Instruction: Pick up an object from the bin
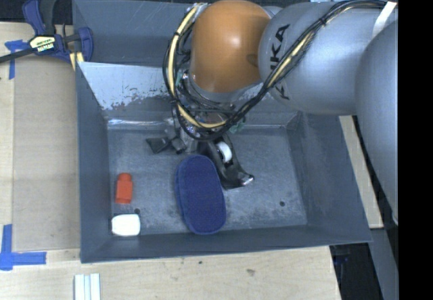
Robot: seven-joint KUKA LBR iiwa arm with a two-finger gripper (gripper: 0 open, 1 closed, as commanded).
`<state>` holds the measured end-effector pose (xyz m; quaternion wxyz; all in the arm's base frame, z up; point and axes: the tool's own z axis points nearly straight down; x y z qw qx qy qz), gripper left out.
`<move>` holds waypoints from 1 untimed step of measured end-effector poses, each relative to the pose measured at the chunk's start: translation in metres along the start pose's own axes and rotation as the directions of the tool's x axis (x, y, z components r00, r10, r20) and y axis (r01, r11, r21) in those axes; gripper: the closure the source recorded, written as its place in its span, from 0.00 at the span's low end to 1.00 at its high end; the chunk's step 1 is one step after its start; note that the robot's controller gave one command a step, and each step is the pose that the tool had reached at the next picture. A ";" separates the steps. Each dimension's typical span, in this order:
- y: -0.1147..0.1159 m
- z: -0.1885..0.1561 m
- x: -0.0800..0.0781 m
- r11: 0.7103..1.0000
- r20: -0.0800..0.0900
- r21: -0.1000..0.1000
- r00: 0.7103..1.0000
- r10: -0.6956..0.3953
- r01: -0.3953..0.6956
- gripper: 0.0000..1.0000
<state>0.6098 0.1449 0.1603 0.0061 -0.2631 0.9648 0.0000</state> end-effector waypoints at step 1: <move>0.020 -0.081 0.025 1.000 0.000 -0.001 1.000 -0.015 0.015 1.00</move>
Offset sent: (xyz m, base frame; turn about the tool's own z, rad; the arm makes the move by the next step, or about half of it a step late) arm -0.0344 0.0042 0.0752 -0.0149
